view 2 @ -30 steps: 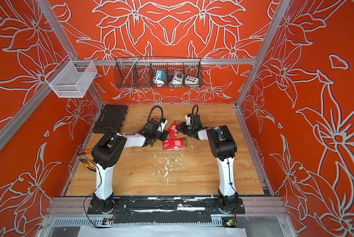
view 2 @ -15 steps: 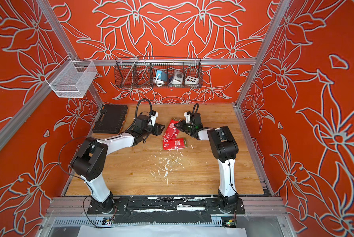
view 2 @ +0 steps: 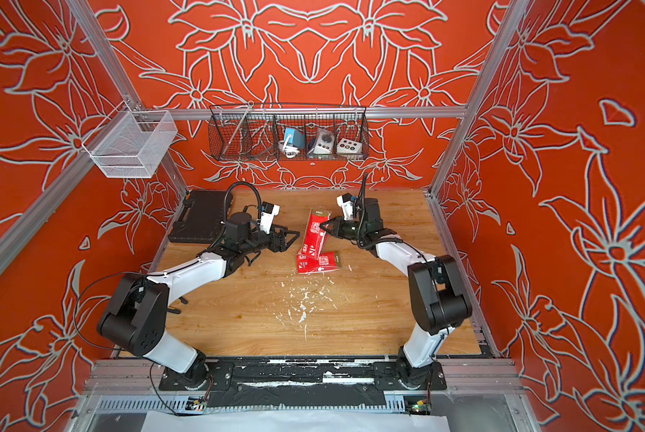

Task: Open the ruler set and take out the ruler
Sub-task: Pick up the ruler set bag from the ruler set bag.

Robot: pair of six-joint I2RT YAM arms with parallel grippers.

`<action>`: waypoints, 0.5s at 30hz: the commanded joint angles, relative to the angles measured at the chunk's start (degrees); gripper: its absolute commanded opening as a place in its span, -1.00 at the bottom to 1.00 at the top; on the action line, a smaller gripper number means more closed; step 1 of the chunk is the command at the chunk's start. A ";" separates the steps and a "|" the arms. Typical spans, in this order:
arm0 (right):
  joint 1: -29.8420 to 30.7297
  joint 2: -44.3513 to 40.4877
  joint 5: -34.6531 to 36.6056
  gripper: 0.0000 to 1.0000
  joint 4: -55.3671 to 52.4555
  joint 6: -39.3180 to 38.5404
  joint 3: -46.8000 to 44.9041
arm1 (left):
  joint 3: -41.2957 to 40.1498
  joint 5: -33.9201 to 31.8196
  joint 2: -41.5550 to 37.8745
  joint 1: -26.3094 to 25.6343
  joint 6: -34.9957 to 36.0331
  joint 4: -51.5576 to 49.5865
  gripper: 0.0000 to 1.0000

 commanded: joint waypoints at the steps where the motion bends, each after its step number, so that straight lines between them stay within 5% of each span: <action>1: 0.42 -4.62 -2.24 -1.00 -7.86 -5.95 -1.48 | -1.64 9.57 -2.73 0.24 -3.36 7.24 0.52; 15: 1.03 -13.46 -8.05 -1.00 -13.37 -7.54 -1.84 | -3.50 23.02 -2.78 0.15 -6.19 15.69 0.53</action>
